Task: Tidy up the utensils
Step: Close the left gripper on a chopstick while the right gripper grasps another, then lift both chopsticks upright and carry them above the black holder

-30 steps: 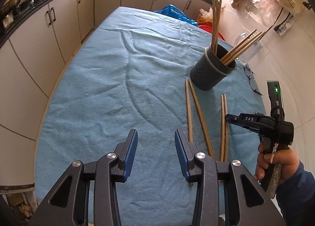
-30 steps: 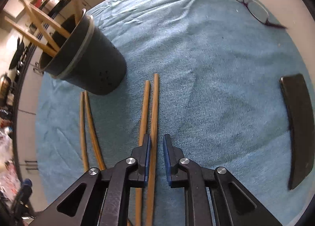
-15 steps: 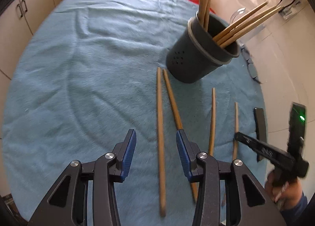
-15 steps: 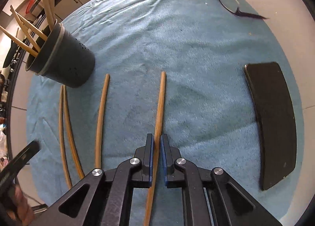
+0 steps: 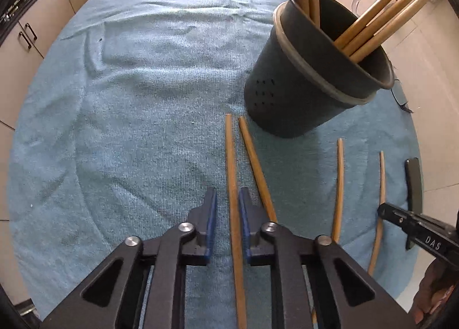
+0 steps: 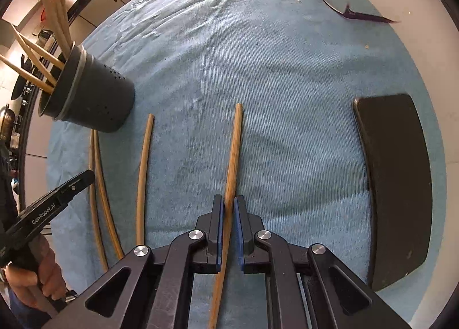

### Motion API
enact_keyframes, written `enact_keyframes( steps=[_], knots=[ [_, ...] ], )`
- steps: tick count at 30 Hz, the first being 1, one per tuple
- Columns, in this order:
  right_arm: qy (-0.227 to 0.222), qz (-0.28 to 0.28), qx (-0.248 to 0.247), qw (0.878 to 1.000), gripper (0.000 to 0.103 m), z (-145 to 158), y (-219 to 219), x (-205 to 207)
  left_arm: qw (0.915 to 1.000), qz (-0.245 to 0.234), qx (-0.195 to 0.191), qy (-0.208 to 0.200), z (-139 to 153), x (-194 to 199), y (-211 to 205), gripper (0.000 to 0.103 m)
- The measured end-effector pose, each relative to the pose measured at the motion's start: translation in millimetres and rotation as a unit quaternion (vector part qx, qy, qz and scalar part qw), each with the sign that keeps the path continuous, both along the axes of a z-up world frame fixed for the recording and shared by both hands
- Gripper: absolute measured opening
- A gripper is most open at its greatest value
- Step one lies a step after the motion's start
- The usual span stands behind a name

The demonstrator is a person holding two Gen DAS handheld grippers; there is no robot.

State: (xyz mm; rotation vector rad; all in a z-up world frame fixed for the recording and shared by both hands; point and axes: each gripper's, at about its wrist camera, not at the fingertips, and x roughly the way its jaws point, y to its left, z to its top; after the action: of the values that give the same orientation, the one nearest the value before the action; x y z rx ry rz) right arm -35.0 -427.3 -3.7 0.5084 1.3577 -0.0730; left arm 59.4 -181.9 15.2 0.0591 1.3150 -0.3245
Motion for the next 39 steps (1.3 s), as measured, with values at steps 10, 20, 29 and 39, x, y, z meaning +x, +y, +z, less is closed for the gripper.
enact_keyframes(
  steps=[10,20,29,39],
  knots=[
    [-0.021,-0.004,0.002,1.000,0.007,4,5,9,0.9973,0.020,-0.057,-0.040,26,-24,26,0.006],
    [-0.162,-0.018,-0.015,0.986,0.007,80,25,-38,0.9857,0.024,-0.108,-0.127,95,-66,61,0.006],
    [-0.226,-0.030,-0.055,0.972,0.007,112,70,-74,0.9780,-0.003,-0.124,-0.168,132,-98,86,0.006],
    [-0.262,-0.042,-0.055,0.963,0.007,137,76,-98,0.9737,0.003,-0.126,-0.190,151,-119,96,0.006]
  ],
)
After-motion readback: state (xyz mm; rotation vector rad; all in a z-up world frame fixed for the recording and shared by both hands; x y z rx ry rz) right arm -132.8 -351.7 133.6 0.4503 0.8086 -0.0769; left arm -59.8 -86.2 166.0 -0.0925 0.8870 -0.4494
